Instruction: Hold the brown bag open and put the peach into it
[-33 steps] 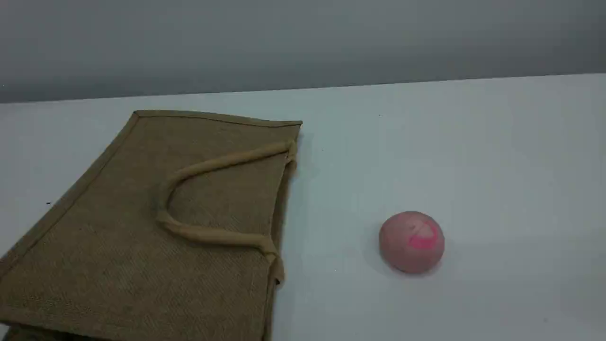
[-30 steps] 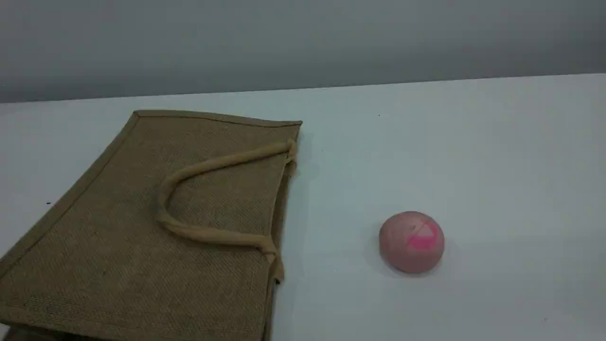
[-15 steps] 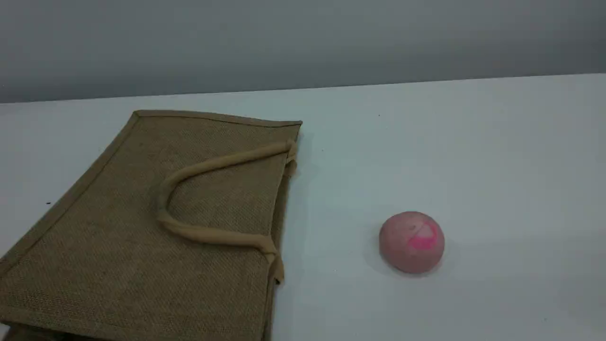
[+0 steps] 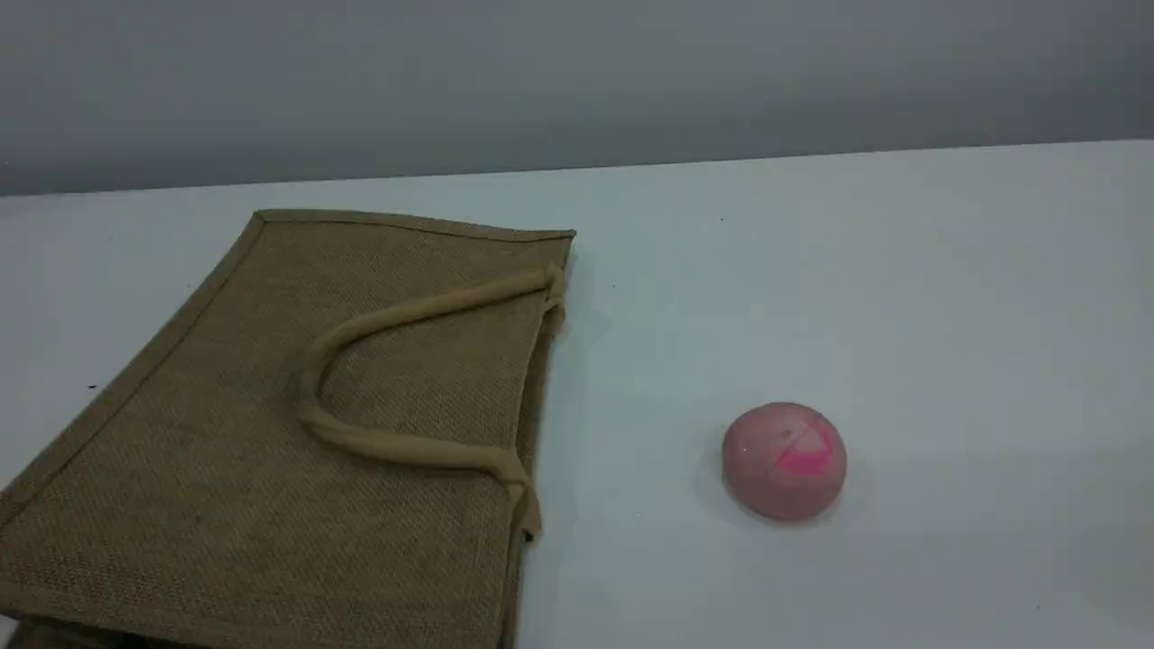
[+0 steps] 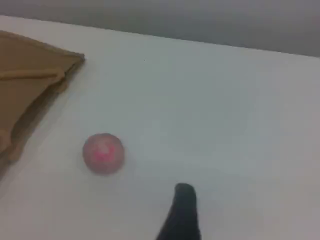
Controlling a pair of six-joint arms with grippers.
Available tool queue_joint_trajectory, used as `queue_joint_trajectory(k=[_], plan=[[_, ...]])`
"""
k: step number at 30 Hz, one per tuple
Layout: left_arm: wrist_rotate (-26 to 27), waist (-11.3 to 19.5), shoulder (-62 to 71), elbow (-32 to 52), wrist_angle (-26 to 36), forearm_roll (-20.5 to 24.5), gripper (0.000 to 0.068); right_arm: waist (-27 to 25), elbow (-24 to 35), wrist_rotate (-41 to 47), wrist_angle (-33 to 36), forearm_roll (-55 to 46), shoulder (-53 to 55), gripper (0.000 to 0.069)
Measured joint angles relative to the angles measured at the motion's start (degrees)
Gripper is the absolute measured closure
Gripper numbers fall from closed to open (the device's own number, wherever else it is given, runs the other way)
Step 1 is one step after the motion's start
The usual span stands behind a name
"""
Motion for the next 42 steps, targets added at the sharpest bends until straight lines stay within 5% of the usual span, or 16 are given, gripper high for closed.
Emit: queue_joint_trajectory(k=[15,22,42], plan=[[0.05,-0.05,0.00,0.00,0.00,0.09,0.0274,0.32,0.00,-0.06,0.00,0.00,0.00,0.0127],[-0.24,-0.05,3.19,-1.54,-2.54,0.09,0.0274,4.53,-1.28,0.93,-1.74,-0.12,1.82,0.0127],[-3.12,-0.05,45.91,-19.82,-14.94,-2.08,0.0274,4.75,-23.00,2.63,-16.92,-0.05,38.01,0.0127]])
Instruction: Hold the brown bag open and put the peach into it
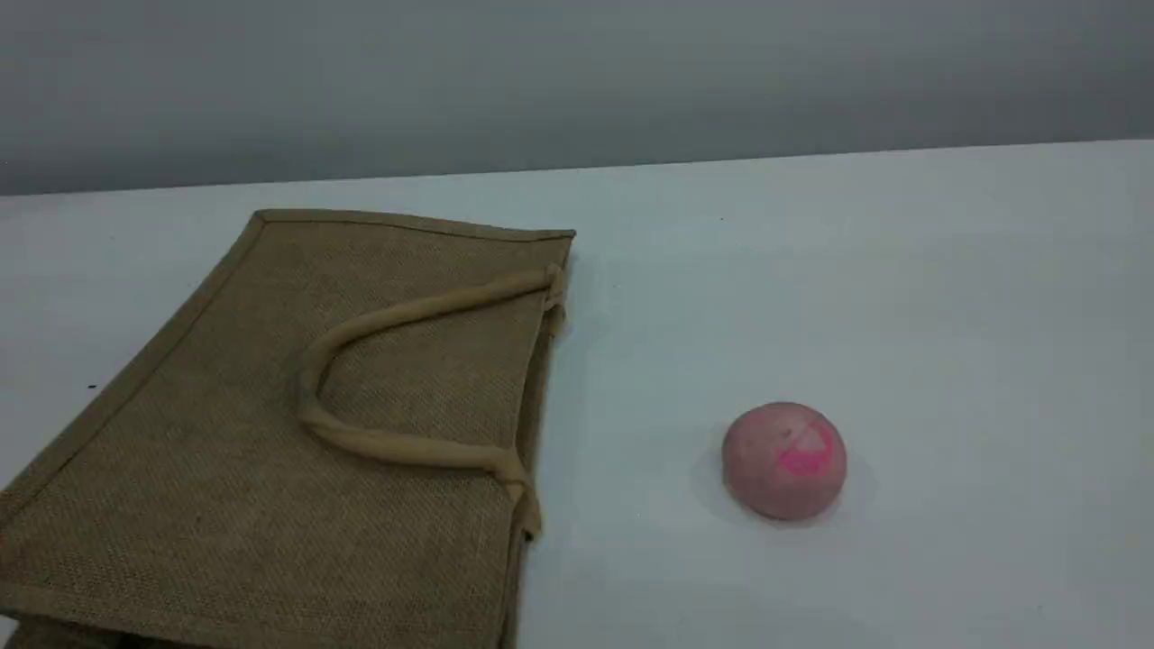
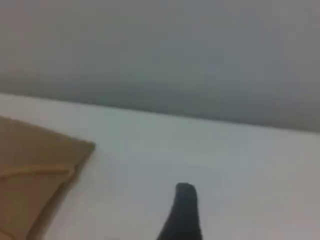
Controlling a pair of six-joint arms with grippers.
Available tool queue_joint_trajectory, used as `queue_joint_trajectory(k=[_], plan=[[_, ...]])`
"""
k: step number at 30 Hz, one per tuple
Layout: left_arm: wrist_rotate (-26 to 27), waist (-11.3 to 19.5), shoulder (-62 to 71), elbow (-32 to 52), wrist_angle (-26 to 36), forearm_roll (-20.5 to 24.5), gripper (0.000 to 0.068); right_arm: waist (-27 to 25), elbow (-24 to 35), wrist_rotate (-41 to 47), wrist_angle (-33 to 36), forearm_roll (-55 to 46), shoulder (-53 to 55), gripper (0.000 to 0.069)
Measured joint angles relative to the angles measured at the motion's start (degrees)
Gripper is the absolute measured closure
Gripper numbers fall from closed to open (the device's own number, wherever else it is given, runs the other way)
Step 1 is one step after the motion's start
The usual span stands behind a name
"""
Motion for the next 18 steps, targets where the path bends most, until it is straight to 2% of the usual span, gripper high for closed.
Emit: queue_joint_trajectory(k=[6,18], plan=[[0.00,0.00,13.02,-3.49,-1.91,-2.36,0.0274,-0.06,-1.47,0.62,-0.81,0.06,9.46,0.0127],[0.05,-0.11,33.91,-10.23,-5.14,-2.57,0.0274,-0.10,-1.47,0.57,-9.26,0.28,21.14,0.0127]])
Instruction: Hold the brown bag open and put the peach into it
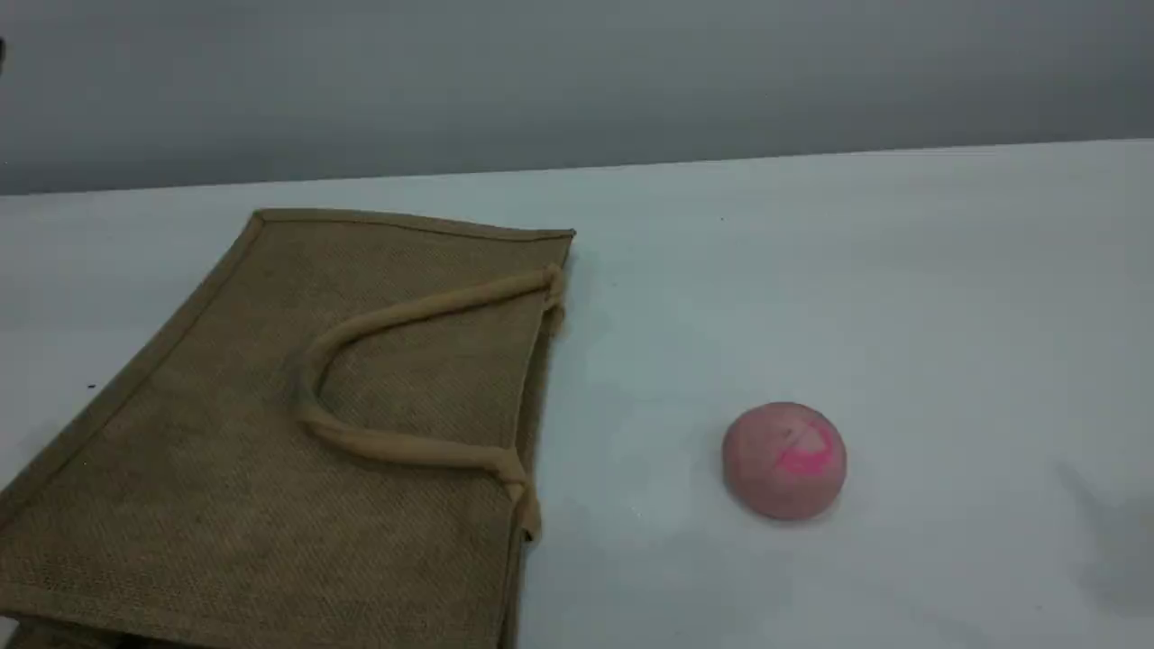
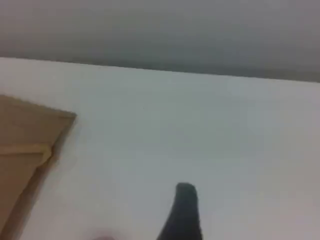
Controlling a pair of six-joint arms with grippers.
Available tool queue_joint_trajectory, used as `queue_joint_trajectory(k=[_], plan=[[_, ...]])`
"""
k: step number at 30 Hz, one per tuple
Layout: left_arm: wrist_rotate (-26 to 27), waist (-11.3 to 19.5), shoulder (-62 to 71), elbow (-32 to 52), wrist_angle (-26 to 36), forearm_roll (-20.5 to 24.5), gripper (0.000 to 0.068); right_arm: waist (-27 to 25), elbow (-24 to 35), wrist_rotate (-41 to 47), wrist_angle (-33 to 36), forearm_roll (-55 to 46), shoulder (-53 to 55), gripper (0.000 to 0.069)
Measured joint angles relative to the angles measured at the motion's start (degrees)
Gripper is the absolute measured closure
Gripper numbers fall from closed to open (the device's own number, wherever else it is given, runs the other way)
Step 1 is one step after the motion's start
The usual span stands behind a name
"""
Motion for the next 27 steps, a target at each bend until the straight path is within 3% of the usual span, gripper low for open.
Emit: queue_joint_trajectory(k=[10,21,27], plan=[[1.69,-0.08,14.77,-6.01,-1.41,-1.94,0.0274,0.00,-5.32,-0.07,-0.28,0.00,6.29,0.0127],[1.69,-7.15,28.77,-11.29,-3.35,-1.26,0.0274,0.00,-8.02,-0.01,0.67,0.00,10.33,0.0127],[1.69,-9.19,35.17,-13.26,-3.47,-1.32,0.0274,0.00,-8.02,-0.01,0.67,0.00,10.33,0.0127]])
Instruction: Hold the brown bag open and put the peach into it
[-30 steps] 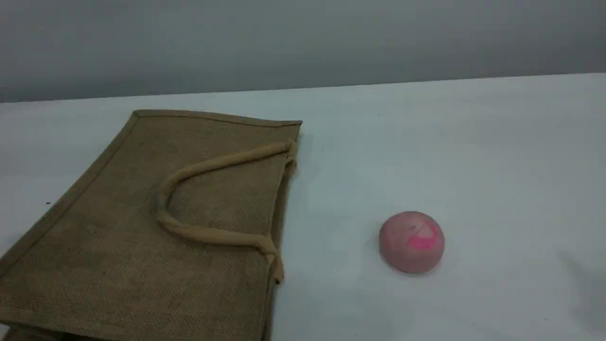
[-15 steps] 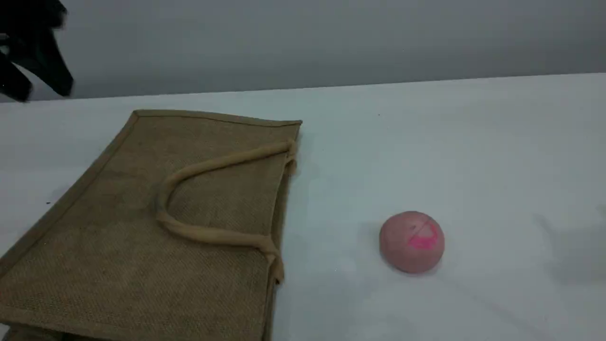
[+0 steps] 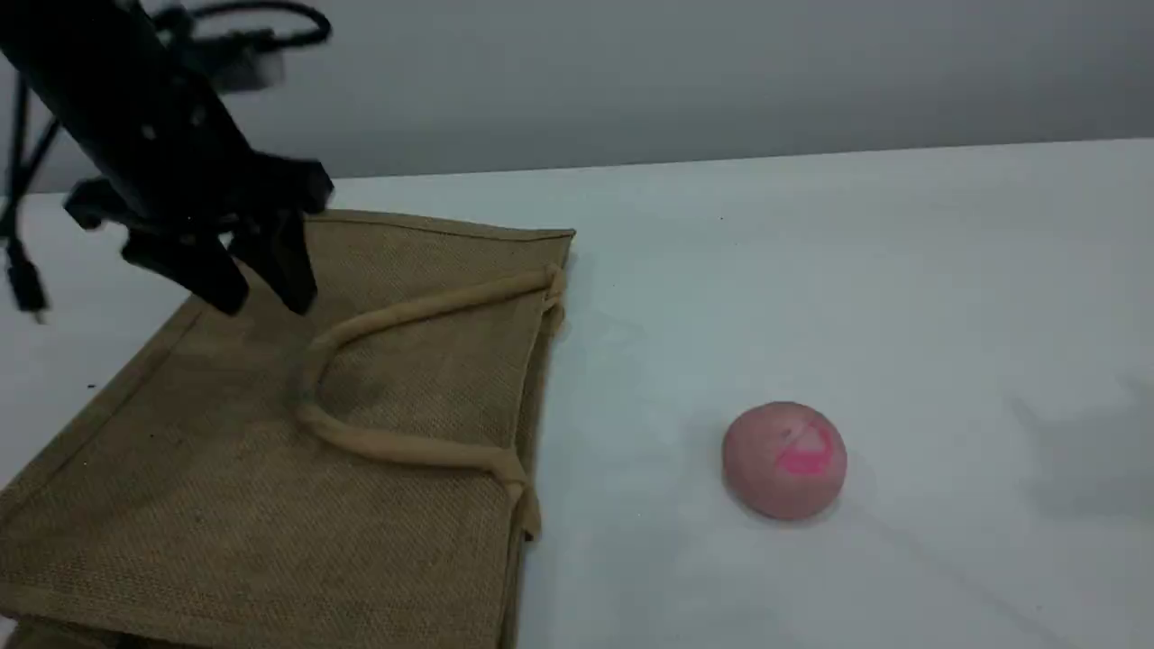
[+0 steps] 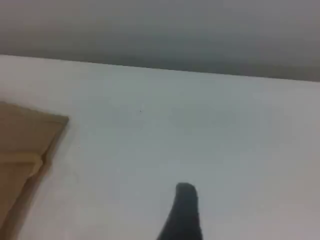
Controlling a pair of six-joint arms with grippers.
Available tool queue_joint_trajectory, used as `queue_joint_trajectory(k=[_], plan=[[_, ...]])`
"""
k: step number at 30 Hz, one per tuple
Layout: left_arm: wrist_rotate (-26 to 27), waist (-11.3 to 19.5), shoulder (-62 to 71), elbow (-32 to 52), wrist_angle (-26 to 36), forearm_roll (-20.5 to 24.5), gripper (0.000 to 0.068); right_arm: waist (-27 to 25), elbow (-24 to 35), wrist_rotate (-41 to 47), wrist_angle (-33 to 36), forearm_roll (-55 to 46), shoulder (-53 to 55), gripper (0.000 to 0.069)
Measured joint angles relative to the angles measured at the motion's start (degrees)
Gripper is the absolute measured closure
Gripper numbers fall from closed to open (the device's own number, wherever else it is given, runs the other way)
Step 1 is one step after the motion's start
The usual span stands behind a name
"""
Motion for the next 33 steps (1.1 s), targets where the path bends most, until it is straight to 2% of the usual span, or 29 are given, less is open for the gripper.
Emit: queue_joint_trajectory(k=[7,27,30,33], plan=[[-2.74,0.00,4.01,-0.19,-2.14,-0.30,0.0274,0.00,0.00,-0.05,-0.11,0.00,-0.05,0.0127],[-2.82,0.00,9.89,-0.42,-7.10,-1.69,0.0276,0.00,0.00,-0.05,-0.04,0.00,-0.05,0.0127],[-2.82,0.00,9.89,-0.42,-7.59,-1.65,0.0303,0.00,0.00,-0.05,-0.04,0.00,-0.05,0.0127],[-2.70,0.00,9.89,-0.42,-8.54,-1.65,0.0376,0.00,0.00,-0.05,0.01,0.00,-0.05,0.0127]])
